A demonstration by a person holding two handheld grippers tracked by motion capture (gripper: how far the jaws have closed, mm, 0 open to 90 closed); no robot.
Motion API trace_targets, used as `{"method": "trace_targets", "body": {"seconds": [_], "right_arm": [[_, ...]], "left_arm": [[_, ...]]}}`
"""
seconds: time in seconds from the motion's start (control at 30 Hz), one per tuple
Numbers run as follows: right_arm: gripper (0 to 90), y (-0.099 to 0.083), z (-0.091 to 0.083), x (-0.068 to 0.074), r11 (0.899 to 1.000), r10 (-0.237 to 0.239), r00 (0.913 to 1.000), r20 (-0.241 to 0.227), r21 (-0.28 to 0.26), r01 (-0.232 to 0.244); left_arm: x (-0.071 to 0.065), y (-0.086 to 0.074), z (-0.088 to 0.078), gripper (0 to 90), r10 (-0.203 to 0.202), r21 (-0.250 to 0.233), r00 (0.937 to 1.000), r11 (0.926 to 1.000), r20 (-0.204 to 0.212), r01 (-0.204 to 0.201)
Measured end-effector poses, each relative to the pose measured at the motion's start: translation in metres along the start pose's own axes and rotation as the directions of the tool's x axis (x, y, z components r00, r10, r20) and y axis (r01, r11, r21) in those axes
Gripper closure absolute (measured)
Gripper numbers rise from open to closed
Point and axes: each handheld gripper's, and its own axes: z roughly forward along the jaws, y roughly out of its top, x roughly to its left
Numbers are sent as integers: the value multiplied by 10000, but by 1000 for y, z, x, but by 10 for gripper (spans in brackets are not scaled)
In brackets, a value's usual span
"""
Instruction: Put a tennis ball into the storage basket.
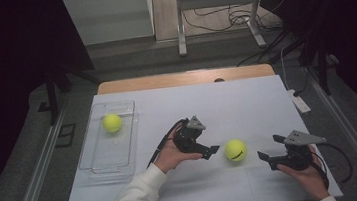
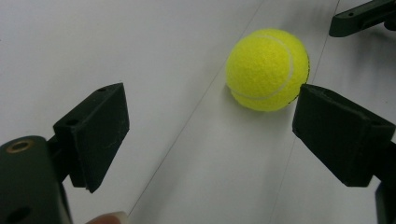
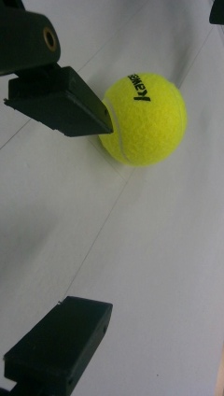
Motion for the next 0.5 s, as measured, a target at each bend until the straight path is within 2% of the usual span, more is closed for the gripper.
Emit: {"method": "trace_targets", "body": {"seconds": [0.5], "right_arm": [[125,0,1,0,10000,10,10000,18,34,-10]], "left_arm": [[-10,8,8,120,290,-32,9992,9996,279,-289]]}}
